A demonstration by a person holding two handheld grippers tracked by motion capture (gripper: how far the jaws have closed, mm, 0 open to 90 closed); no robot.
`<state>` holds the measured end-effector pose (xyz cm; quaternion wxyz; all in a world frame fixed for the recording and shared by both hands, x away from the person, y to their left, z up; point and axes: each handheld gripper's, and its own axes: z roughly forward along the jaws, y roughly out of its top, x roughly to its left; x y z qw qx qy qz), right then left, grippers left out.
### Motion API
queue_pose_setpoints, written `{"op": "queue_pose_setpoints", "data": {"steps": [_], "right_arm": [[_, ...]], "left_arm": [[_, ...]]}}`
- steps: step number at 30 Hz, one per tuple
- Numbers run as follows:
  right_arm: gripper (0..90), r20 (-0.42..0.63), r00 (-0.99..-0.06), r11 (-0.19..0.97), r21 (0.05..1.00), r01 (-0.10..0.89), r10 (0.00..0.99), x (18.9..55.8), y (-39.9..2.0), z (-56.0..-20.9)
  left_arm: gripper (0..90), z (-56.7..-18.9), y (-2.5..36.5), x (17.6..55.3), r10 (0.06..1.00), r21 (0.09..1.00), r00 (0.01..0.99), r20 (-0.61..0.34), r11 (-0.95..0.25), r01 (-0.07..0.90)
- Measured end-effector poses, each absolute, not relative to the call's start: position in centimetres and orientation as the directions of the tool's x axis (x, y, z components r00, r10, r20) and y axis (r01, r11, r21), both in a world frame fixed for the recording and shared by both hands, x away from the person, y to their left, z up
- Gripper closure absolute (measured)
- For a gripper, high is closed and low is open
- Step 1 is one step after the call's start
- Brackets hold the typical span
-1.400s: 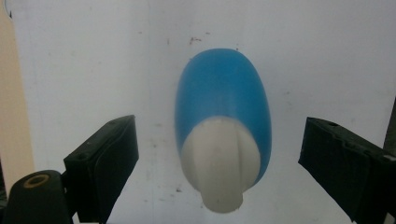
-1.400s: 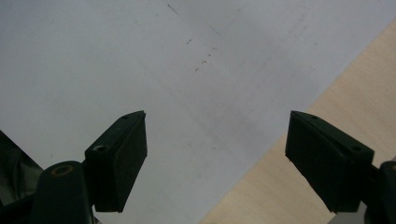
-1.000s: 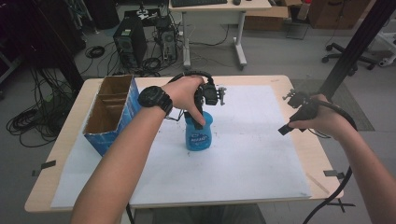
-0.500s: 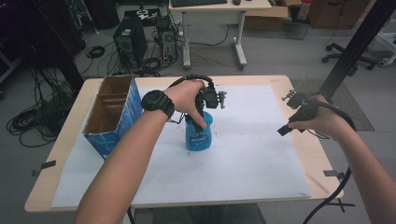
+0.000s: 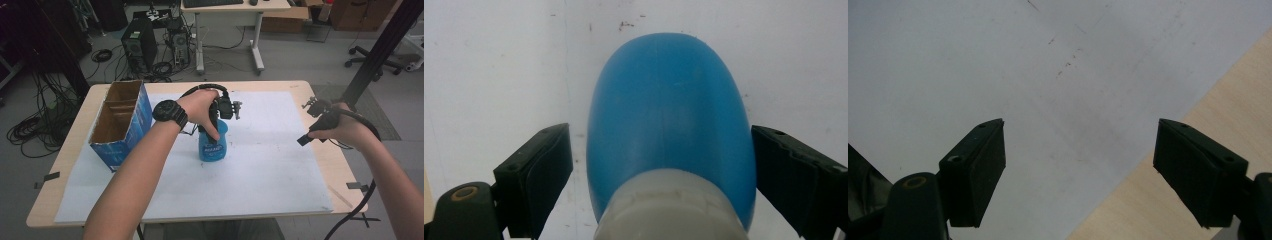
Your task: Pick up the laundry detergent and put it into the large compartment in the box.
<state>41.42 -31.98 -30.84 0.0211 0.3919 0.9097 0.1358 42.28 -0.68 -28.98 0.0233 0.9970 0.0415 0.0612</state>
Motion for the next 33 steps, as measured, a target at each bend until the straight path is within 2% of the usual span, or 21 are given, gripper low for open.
{"op": "queue_pose_setpoints", "data": {"steps": [8, 10, 20, 33], "right_arm": [[21.5, 0.072, -0.691, 0.654, 0.264, 0.709, 0.719, 41.43, -31.94, -30.94], [21.5, 0.073, -0.691, 0.654, 0.265, 0.709, 0.72, 41.42, -31.95, -30.96], [21.5, 0.076, -0.689, 0.652, 0.262, 0.711, 0.721, 41.39, -32.09, -31.21], [21.6, 0.073, -0.692, 0.656, 0.262, 0.708, 0.718, 41.38, -32.04, -31.19]], "left_arm": [[18.1, -29.16, -0.76, 42.35, 0.079, 0.038, 0.99, 0.117, -0.996, 0.075], [23.5, -29.21, -0.77, 42.41, 0.079, 0.041, 0.99, 0.121, -0.996, 0.074], [35.5, -29.06, -0.76, 42.6, 0.104, 0.045, 0.991, 0.079, -0.994, 0.101], [37.1, -28.95, -0.86, 42.67, 0.132, 0.039, 0.988, 0.078, -0.991, 0.129]]}}
